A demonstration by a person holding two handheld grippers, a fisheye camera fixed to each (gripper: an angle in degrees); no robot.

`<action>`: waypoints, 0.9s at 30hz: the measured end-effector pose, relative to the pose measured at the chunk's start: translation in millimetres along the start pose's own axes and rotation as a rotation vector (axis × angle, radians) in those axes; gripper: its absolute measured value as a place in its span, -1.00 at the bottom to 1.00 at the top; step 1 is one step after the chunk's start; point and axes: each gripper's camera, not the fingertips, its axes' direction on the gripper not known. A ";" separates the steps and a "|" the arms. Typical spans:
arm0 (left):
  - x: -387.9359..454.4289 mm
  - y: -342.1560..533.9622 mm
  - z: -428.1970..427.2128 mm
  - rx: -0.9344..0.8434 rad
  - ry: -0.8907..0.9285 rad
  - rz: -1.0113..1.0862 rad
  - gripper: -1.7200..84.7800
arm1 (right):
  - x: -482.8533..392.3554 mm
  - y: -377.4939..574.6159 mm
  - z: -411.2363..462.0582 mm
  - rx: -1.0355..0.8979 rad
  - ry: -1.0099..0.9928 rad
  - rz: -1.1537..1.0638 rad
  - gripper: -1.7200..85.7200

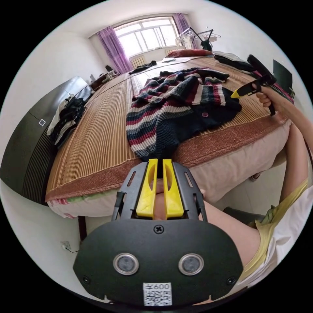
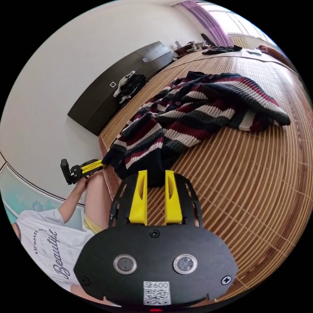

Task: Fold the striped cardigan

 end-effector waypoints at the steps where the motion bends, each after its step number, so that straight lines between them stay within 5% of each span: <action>1: -1.1 0.7 -1.3 0.006 0.017 -0.019 -0.90 | -10.6 -1.8 2.3 -0.019 0.043 -0.023 -0.89; 6: 3.5 -1.1 -5.0 0.007 0.053 -0.036 -0.90 | -38.3 10.1 -21.5 -0.030 0.121 -0.063 -0.97; 19: 49.7 -11.1 -29.8 -0.016 -0.028 0.015 -0.88 | -105.5 160.6 -265.1 0.355 0.292 0.005 -0.97; 27: 63.5 -10.2 -59.3 0.013 -0.062 -0.044 -0.70 | -21.4 171.6 -235.0 0.365 -0.018 0.193 -0.71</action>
